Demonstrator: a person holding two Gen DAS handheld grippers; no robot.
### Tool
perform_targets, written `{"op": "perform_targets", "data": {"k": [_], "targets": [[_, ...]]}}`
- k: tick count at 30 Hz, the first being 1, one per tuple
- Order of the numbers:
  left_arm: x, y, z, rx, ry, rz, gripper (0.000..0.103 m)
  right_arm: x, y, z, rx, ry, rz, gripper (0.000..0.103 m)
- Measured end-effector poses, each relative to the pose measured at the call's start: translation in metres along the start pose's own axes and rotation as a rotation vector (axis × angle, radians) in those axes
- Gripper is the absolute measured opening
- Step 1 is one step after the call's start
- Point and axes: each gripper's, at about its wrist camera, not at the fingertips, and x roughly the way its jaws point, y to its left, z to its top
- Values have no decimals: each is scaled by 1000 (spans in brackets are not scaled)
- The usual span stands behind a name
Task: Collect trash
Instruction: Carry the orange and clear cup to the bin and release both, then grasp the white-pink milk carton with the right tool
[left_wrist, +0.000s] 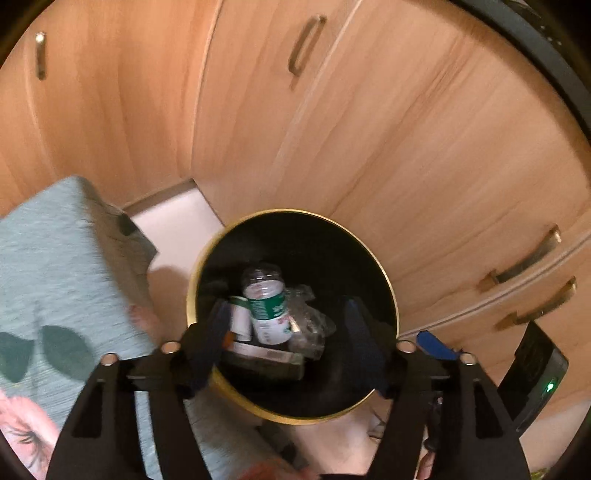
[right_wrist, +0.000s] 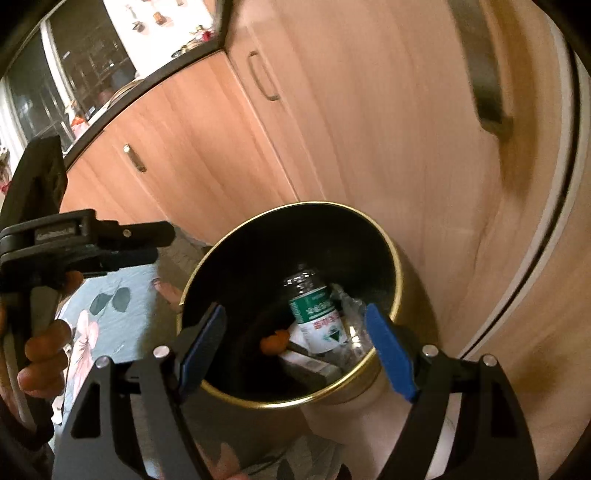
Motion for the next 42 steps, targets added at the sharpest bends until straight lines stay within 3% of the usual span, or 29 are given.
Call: {"op": "perform_targets", "data": {"k": [1, 3, 7, 10, 12, 15, 18, 22, 28, 32, 36, 39, 40, 41, 42], "targets": [[-9, 6, -3, -2, -13, 6, 83, -3, 10, 1, -16, -1, 13, 79], [-45, 26, -16, -14, -65, 41, 95, -9, 40, 3, -66, -2, 53, 79], [-119, 76, -56, -26, -170, 175, 94, -4, 120, -2, -198, 47, 169, 80], [-184, 129, -101, -69, -263, 352, 94, 7, 196, -18, -329, 118, 272, 81], [-226, 173, -140, -142, -307, 527, 94, 19, 250, -36, -410, 182, 352, 81], [-267, 229, -191, -255, -311, 793, 95, 39, 314, -65, -470, 286, 438, 81], [-298, 273, -234, -373, -299, 952, 95, 55, 364, -91, -506, 370, 469, 84], [-322, 299, -265, -465, -328, 997, 95, 63, 406, -115, -521, 397, 409, 99], [-320, 295, -273, -453, -352, 959, 95, 65, 435, -153, -684, 363, 282, 99], [-314, 295, -272, -444, -352, 927, 95, 79, 430, -155, -572, 372, 273, 99], [-314, 295, -273, -451, -344, 914, 95, 93, 441, -165, -594, 369, 212, 100], [-317, 295, -274, -449, -349, 936, 95, 87, 437, -165, -632, 361, 218, 77], [-318, 296, -274, -453, -350, 937, 95, 85, 432, -162, -616, 375, 247, 57], [-319, 297, -274, -458, -351, 932, 95, 83, 427, -158, -598, 390, 271, 48], [-320, 297, -273, -459, -353, 929, 95, 81, 422, -155, -599, 398, 278, 44]]}}
